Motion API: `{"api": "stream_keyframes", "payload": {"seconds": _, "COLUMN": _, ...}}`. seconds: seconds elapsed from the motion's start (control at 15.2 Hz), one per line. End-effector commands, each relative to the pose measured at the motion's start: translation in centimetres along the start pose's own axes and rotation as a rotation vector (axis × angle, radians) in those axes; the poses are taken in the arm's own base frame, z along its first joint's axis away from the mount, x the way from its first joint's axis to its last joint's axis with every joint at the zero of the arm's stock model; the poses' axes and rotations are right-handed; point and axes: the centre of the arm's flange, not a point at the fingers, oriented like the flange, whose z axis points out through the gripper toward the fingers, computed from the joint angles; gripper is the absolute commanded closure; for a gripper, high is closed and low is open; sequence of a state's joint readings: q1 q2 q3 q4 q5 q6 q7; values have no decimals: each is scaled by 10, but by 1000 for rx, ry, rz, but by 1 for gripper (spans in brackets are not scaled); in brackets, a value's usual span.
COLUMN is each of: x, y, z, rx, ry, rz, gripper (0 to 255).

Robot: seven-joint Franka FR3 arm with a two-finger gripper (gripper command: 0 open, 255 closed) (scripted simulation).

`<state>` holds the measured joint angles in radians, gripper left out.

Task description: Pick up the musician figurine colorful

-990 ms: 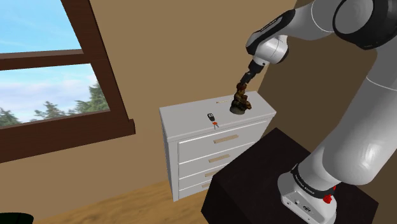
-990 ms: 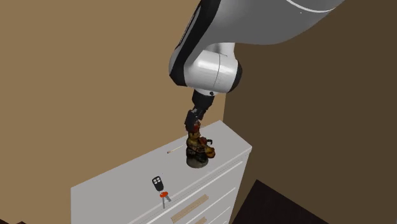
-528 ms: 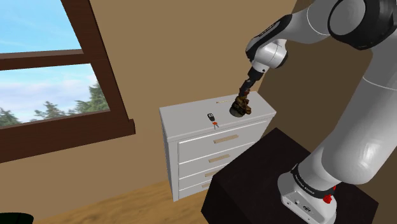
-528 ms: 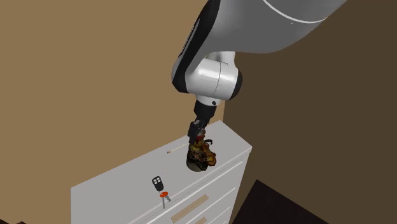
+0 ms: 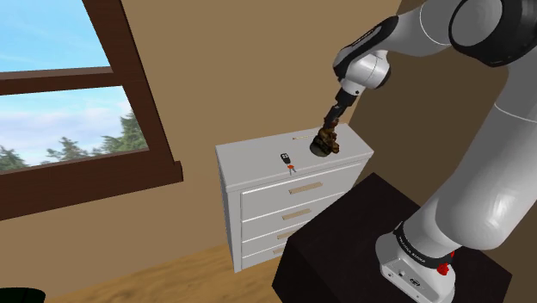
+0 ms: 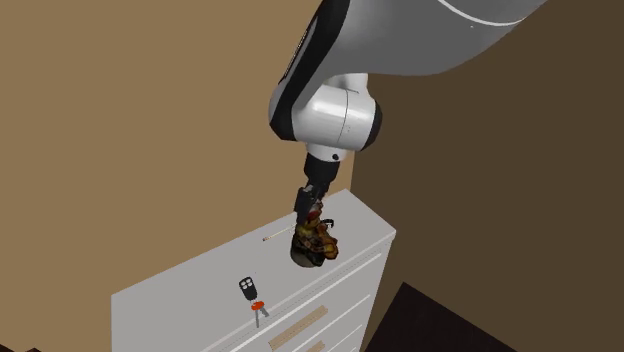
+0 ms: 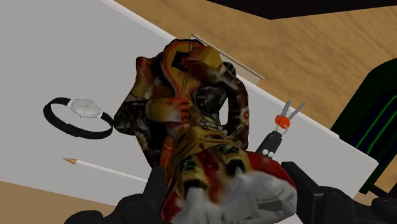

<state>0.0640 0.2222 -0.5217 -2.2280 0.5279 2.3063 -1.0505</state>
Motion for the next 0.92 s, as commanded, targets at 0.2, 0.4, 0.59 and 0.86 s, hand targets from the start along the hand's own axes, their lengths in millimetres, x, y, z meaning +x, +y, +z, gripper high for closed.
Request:
{"api": "stream_keyframes", "payload": {"seconds": 0.2, "x": 4, "y": -7, "z": -26, "rx": 0, "ry": -1, "rz": 0, "gripper": 255}}
{"api": "stream_keyframes", "payload": {"seconds": 0.4, "x": 6, "y": -11, "z": -41, "rx": 0, "ry": -1, "rz": 0, "gripper": 255}}
{"api": "stream_keyframes", "payload": {"seconds": 0.59, "x": 8, "y": -15, "z": -56, "rx": 0, "ry": -1, "rz": 0, "gripper": 255}}
{"api": "stream_keyframes", "payload": {"seconds": 0.86, "x": 10, "y": -18, "z": -67, "rx": 0, "ry": -1, "rz": 0, "gripper": 255}}
